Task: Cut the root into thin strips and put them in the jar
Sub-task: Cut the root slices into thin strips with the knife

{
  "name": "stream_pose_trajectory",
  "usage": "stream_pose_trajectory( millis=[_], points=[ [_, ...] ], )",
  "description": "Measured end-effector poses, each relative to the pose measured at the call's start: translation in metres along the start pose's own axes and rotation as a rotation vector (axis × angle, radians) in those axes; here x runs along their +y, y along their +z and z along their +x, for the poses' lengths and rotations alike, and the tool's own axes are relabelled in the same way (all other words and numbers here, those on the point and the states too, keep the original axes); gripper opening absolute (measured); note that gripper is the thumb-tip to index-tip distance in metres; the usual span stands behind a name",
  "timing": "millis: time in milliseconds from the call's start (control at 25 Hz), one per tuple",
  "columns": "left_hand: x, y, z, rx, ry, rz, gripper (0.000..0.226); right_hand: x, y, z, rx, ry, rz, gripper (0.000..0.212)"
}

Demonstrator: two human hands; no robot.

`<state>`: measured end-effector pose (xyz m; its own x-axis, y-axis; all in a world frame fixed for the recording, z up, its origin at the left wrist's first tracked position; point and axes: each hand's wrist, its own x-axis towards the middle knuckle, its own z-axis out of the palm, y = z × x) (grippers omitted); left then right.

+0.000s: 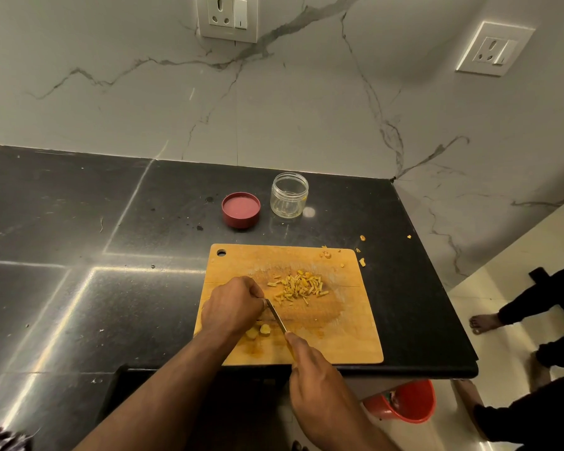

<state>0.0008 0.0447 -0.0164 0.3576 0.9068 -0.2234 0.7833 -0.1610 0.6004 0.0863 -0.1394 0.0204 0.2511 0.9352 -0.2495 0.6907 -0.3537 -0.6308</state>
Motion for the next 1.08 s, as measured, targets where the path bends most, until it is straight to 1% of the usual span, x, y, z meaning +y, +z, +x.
stream_pose_trajectory(
  millis=[200,360,560,640,720,800,960,1080],
  points=[
    [0.000,-0.003,-0.003,-0.010,0.006,0.005,0.010,0.008,0.001,-0.011,0.041,0.019,0.003,0.053],
    [0.003,-0.010,-0.003,-0.049,0.015,0.009,0.011,0.011,-0.007,-0.010,0.094,0.041,0.027,0.053],
    [0.001,-0.027,-0.003,-0.069,-0.013,-0.098,0.020,0.007,-0.004,-0.003,-0.009,-0.031,0.007,0.051],
    [-0.006,-0.031,-0.004,-0.066,-0.015,-0.117,0.022,0.012,-0.006,-0.001,0.011,-0.012,-0.002,0.051],
    [-0.012,-0.033,-0.006,-0.064,-0.003,-0.131,0.023,0.020,-0.012,0.000,0.082,0.042,0.000,0.051],
    [-0.015,-0.034,-0.007,-0.057,0.006,-0.125,0.023,0.024,-0.018,-0.001,0.128,0.044,0.022,0.051],
    [-0.017,-0.037,-0.007,-0.064,0.008,-0.119,0.024,0.022,-0.016,-0.003,0.048,-0.034,0.025,0.049],
    [-0.021,-0.041,-0.008,-0.072,0.031,-0.096,0.021,0.028,-0.016,-0.001,0.086,-0.005,0.017,0.049]
  ],
)
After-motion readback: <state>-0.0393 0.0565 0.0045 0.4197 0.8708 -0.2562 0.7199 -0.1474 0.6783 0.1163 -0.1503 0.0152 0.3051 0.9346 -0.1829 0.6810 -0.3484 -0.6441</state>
